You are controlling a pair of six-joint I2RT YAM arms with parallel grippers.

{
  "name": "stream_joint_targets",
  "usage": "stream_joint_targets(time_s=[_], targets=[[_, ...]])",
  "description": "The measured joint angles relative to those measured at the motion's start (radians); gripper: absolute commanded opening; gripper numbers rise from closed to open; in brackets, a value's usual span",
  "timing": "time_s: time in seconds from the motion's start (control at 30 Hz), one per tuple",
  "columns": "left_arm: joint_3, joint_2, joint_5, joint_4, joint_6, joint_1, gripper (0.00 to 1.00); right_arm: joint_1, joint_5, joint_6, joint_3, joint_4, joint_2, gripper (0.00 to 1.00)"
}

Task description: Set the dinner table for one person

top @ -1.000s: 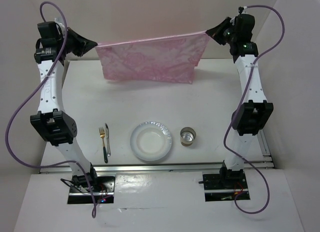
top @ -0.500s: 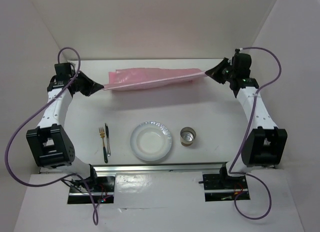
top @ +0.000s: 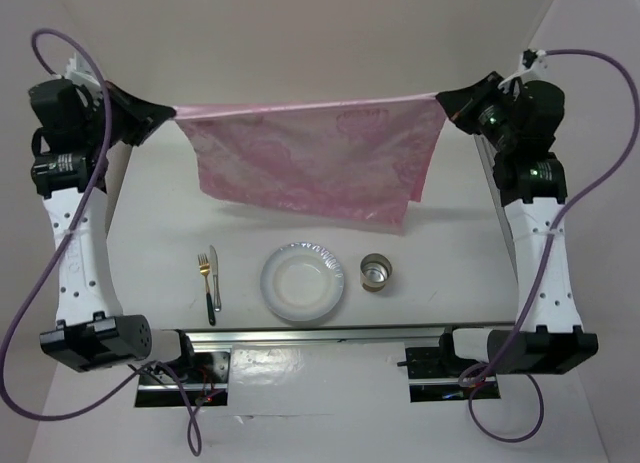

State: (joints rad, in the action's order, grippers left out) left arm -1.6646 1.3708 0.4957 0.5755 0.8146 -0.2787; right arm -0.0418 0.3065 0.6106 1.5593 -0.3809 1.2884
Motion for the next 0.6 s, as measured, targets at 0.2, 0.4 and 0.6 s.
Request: stream_joint_targets(time_s=[0.2, 0.4, 0.6], targets=[[-0.134, -0.05, 0.05, -0.016, 0.003, -0.019, 0.0, -0.002, -0.023, -0.007, 0.137, 0.006, -0.052, 0.0], [-0.162, 0.051, 0.101, -0.032, 0.032, -0.019, 0.0, -0.002, -0.023, -0.007, 0.22, 0.018, 0.072, 0.0], [-0.245, 0.243, 0.154, -0.036, 0.053, -0.014, 0.0, -0.001, 0.01, -0.006, 0.315, 0.023, 0.307, 0.0]])
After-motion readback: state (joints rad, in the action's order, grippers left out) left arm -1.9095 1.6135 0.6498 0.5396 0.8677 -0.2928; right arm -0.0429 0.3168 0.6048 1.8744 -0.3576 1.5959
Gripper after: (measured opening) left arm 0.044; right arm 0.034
